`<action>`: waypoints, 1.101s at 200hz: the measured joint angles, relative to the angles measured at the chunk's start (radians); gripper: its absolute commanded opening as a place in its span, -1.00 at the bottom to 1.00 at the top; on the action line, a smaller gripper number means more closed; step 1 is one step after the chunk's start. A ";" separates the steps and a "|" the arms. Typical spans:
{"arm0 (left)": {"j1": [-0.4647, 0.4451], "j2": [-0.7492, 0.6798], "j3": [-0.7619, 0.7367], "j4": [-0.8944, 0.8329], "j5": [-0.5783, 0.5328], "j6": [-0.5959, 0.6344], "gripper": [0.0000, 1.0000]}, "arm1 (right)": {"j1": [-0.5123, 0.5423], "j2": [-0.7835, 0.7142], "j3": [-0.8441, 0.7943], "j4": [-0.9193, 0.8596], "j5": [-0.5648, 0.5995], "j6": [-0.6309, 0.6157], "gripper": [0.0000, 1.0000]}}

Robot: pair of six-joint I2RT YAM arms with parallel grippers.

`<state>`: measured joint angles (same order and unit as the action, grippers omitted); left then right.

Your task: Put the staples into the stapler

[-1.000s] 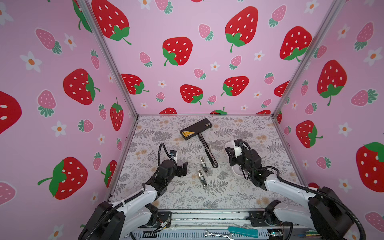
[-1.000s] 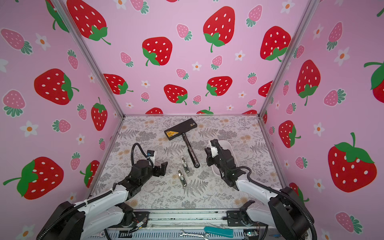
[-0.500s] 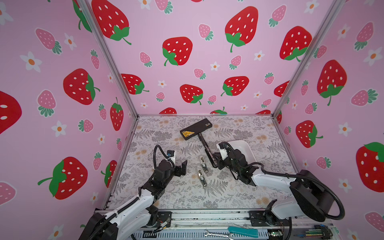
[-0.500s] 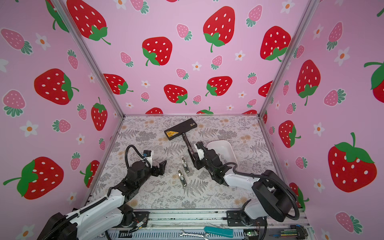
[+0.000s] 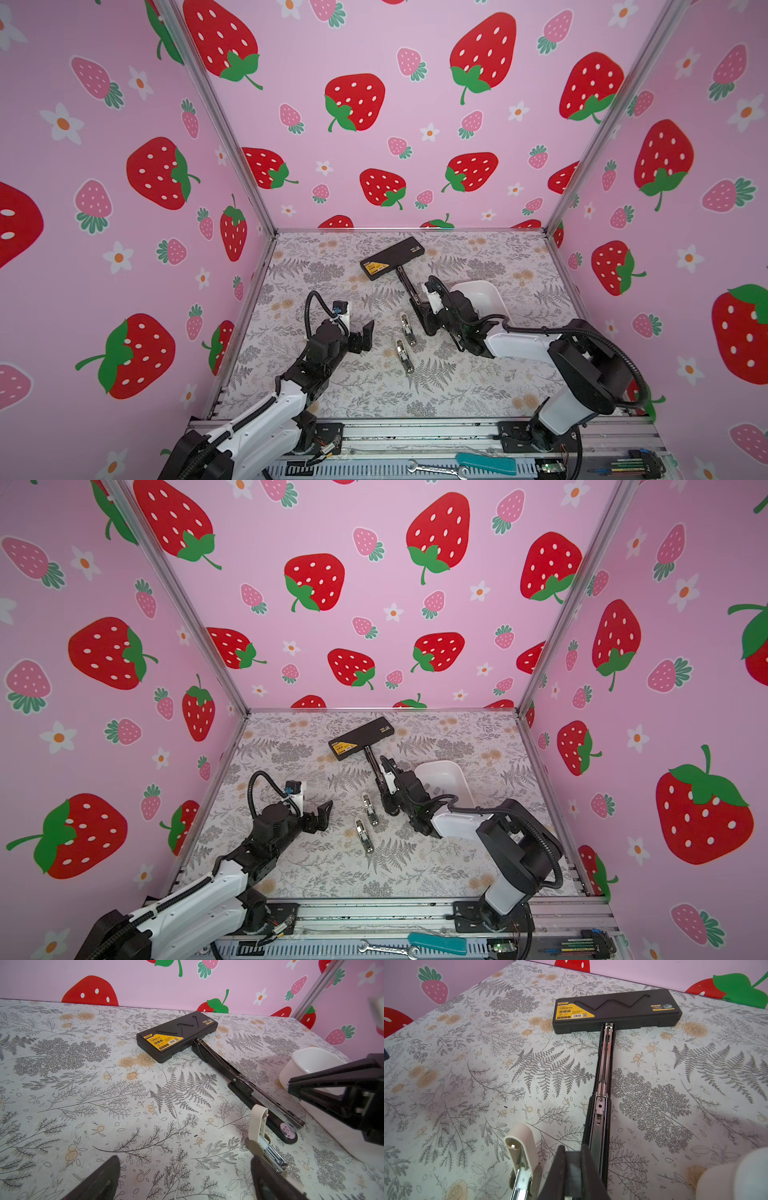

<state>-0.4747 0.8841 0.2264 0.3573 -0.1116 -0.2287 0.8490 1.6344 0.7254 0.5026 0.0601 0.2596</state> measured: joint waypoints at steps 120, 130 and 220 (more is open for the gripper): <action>0.000 -0.004 -0.002 -0.025 -0.001 -0.007 0.98 | 0.000 0.066 0.038 -0.029 0.060 -0.038 -0.80; 0.000 -0.021 -0.004 -0.024 -0.004 -0.008 0.98 | 0.000 0.066 0.038 -0.029 0.060 -0.038 -0.80; 0.000 -0.053 -0.020 -0.026 -0.011 -0.012 0.98 | 0.000 0.090 0.039 -0.033 0.056 -0.037 -0.80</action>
<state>-0.4747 0.8314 0.2062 0.3317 -0.1230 -0.2409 0.8490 1.7248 0.7647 0.4698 0.1158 0.2222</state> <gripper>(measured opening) 0.989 0.137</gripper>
